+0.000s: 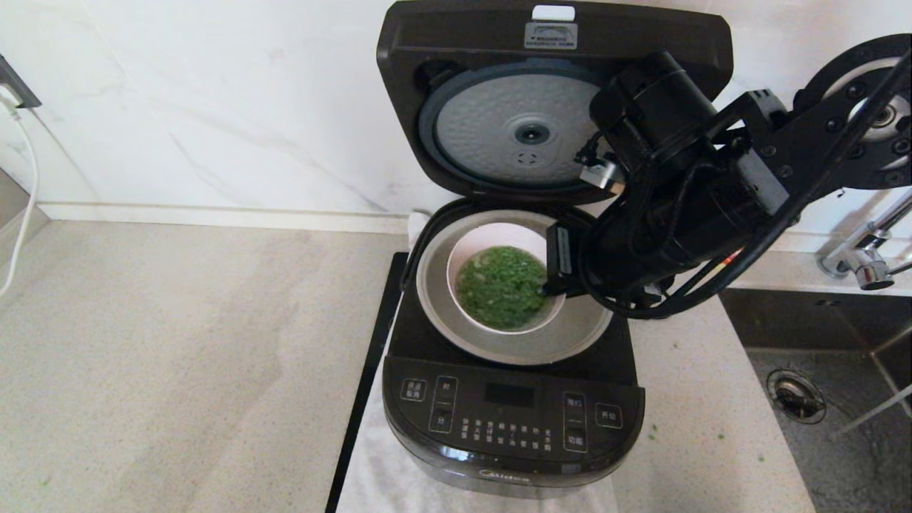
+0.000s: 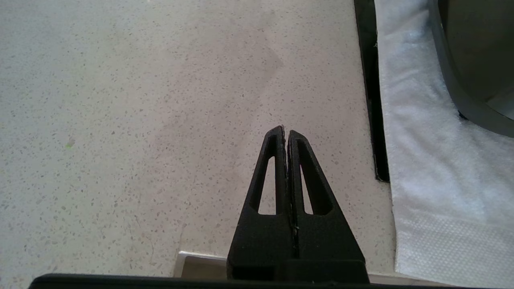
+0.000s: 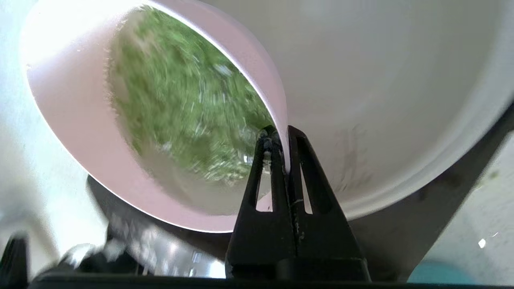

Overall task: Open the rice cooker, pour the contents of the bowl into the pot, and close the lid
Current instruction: Pour the water from the bowl into the rice cooker

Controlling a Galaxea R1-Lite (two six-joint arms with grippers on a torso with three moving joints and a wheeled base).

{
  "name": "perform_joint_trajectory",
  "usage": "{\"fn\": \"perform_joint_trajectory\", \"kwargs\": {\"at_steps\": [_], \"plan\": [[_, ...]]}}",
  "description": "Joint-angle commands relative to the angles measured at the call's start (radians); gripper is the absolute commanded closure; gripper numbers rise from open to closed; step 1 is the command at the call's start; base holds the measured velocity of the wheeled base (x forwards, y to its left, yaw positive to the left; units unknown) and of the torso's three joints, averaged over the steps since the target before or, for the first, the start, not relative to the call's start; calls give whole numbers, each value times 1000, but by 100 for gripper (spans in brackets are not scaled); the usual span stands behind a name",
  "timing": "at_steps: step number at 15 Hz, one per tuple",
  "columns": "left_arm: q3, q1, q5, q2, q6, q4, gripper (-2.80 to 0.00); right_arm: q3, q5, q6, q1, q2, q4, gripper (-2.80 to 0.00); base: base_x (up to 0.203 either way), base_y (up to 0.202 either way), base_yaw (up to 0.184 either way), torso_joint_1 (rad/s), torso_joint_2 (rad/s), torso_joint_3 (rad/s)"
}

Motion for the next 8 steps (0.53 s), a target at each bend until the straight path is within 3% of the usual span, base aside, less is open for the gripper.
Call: {"fn": "perform_joint_trajectory", "kwargs": {"at_steps": [1, 8], "plan": [[0, 0, 0, -3, 0, 1, 0, 1, -56, 1, -2, -8, -23, 0, 0, 0, 0, 0, 0, 0], [1, 0, 0, -3, 0, 1, 0, 8, -152, -3, -2, -36, -78, 0, 0, 0, 0, 0, 0, 0]]}}
